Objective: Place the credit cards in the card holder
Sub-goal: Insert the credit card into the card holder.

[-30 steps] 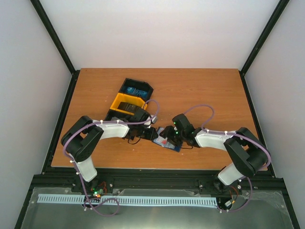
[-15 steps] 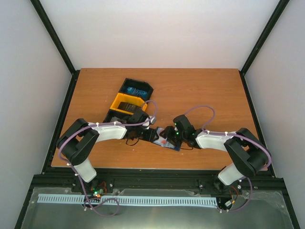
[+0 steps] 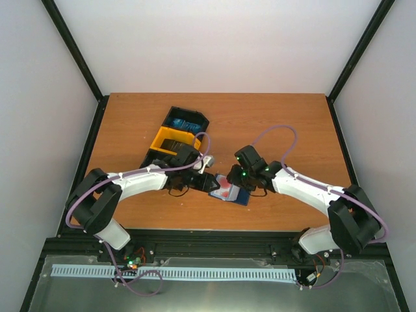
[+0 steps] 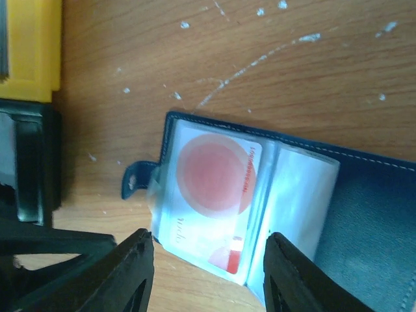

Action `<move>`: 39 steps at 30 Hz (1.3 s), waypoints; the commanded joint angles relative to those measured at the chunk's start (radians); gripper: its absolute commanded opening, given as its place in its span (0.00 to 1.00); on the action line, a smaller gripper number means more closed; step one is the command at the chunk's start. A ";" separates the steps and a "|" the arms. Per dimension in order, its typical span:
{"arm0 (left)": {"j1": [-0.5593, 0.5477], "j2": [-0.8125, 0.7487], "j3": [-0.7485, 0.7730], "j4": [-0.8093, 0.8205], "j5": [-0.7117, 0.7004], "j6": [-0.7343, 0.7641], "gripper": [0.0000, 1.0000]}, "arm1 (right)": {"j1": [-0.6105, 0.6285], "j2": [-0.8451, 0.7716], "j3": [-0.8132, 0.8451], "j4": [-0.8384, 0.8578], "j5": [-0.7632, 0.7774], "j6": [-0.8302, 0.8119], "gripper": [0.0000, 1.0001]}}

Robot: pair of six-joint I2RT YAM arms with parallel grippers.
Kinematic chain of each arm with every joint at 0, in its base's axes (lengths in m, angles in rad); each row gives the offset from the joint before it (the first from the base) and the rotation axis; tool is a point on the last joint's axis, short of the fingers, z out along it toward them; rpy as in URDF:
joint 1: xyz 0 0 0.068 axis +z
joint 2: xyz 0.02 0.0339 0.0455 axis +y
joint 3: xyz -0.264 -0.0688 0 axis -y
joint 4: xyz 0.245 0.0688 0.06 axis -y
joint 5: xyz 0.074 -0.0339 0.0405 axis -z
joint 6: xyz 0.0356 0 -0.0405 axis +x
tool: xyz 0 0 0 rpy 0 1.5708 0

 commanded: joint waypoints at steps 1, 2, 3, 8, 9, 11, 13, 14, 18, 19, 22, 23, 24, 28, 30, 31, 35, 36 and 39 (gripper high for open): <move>-0.004 0.013 0.060 -0.004 0.074 -0.033 0.44 | 0.013 0.038 0.020 -0.162 0.016 -0.087 0.44; -0.005 0.025 0.075 -0.017 0.067 -0.043 0.44 | 0.013 0.047 0.016 -0.169 0.000 -0.096 0.42; -0.005 0.035 0.088 -0.033 0.053 -0.055 0.44 | 0.013 0.050 0.006 -0.167 -0.013 -0.108 0.40; -0.005 0.108 0.136 -0.042 0.045 -0.101 0.44 | 0.012 0.054 -0.029 -0.179 -0.012 -0.141 0.35; -0.005 0.122 0.138 -0.029 0.051 -0.108 0.44 | 0.012 0.052 -0.035 -0.185 0.005 -0.142 0.34; -0.005 0.159 0.154 -0.036 0.039 -0.114 0.44 | 0.012 0.048 -0.045 -0.190 0.032 -0.149 0.33; -0.005 0.199 0.194 -0.064 0.016 -0.124 0.43 | 0.012 0.057 -0.037 -0.202 0.050 -0.171 0.33; -0.005 0.214 0.207 -0.074 0.001 -0.133 0.43 | 0.012 0.063 -0.035 -0.204 0.058 -0.180 0.32; -0.005 0.250 0.242 -0.139 -0.078 -0.162 0.40 | 0.012 0.081 -0.042 -0.197 0.068 -0.203 0.31; -0.006 0.259 0.243 -0.152 -0.084 -0.164 0.38 | 0.012 0.079 -0.056 -0.186 0.061 -0.206 0.31; -0.008 0.265 0.230 -0.157 -0.077 -0.176 0.36 | 0.012 0.081 -0.076 -0.166 0.042 -0.208 0.30; -0.009 0.264 0.226 -0.154 -0.074 -0.180 0.36 | 0.012 0.083 -0.081 -0.163 0.039 -0.209 0.30; -0.011 0.263 0.225 -0.150 -0.069 -0.182 0.36 | 0.012 0.083 -0.085 -0.159 0.040 -0.209 0.30; -0.012 0.270 0.230 -0.161 -0.072 -0.187 0.36 | 0.012 0.083 -0.093 -0.154 0.043 -0.214 0.30; -0.012 0.273 0.232 -0.156 -0.060 -0.186 0.35 | 0.012 0.088 -0.095 -0.150 0.039 -0.222 0.29; -0.012 0.276 0.236 -0.154 -0.047 -0.185 0.33 | 0.012 0.092 -0.092 -0.151 0.040 -0.225 0.29; -0.012 0.270 0.244 -0.145 -0.007 -0.202 0.28 | 0.012 0.109 -0.089 -0.154 0.042 -0.230 0.26; -0.013 0.264 0.242 -0.139 -0.003 -0.207 0.28 | 0.012 0.112 -0.088 -0.155 0.043 -0.230 0.26; -0.013 0.240 0.239 -0.130 0.033 -0.220 0.25 | 0.012 0.120 -0.083 -0.168 0.057 -0.231 0.25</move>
